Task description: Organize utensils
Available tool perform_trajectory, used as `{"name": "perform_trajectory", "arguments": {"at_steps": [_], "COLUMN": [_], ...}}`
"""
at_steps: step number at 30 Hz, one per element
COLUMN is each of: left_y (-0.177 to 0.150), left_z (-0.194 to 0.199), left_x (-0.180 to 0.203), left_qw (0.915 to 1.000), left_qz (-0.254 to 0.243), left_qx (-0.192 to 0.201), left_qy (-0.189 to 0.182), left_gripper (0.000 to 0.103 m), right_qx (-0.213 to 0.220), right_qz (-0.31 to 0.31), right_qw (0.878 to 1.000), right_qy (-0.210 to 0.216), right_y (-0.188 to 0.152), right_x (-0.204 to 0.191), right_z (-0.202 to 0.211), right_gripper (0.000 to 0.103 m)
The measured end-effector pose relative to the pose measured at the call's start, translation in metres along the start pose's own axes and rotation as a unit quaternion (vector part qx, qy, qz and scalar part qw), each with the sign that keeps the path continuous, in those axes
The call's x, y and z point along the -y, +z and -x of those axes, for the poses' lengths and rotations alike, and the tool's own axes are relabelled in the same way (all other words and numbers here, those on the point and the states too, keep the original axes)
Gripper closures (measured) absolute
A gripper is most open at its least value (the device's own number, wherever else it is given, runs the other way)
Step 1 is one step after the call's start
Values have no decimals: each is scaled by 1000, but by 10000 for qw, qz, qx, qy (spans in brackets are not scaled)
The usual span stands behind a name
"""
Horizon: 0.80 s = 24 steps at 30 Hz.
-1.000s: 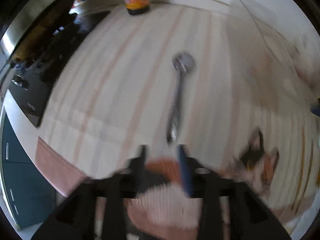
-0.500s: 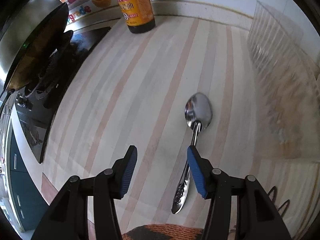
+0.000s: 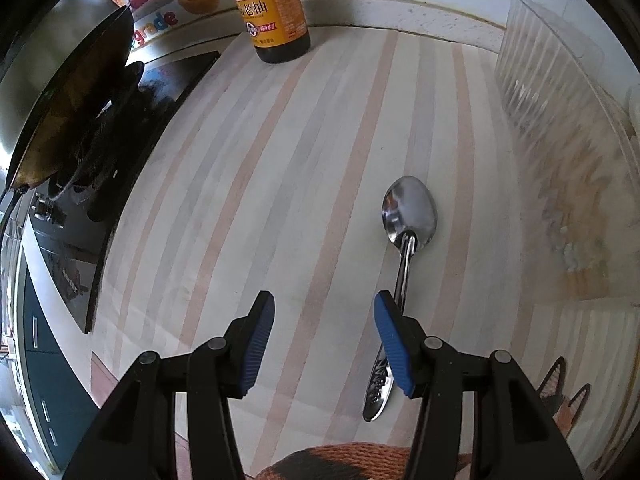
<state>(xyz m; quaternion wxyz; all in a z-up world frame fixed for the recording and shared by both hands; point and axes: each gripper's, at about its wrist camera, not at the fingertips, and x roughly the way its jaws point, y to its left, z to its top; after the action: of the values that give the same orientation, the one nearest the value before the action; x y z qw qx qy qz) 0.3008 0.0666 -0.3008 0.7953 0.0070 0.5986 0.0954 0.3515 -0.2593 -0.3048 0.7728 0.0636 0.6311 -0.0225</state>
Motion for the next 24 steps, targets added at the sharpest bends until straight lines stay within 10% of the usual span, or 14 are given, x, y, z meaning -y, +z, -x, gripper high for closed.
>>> {"name": "perform_trajectory", "arguments": {"at_steps": [5,9,15,22,24], "left_y": [2,4,2,1,3], "left_z": [3,1,-1,-6,-8], "left_x": [-4,-11,-24,-20,-16], "left_qw": [10000,10000,9996,9997,9995], "left_qz": [16,99,273,120,112], "left_qx": [49,3,-84,-200,-253], "left_qy": [33,11,5,-4,-117], "left_gripper": [53,53,53,53,53], "right_qx": [241,259,-28,-28,27], "right_qz": [-518,-1128,-1279,-629,-477], "right_qw": [9980,9916,9883,9978,9980], "right_qy": [287,578,833,-207,-424], "right_y": [-15,-9,-20,-41,-47], "right_x": [29,55,37,-7,-15], "right_z": [25,37,28,8,8], "right_gripper": [96,56,55,55,69]}}
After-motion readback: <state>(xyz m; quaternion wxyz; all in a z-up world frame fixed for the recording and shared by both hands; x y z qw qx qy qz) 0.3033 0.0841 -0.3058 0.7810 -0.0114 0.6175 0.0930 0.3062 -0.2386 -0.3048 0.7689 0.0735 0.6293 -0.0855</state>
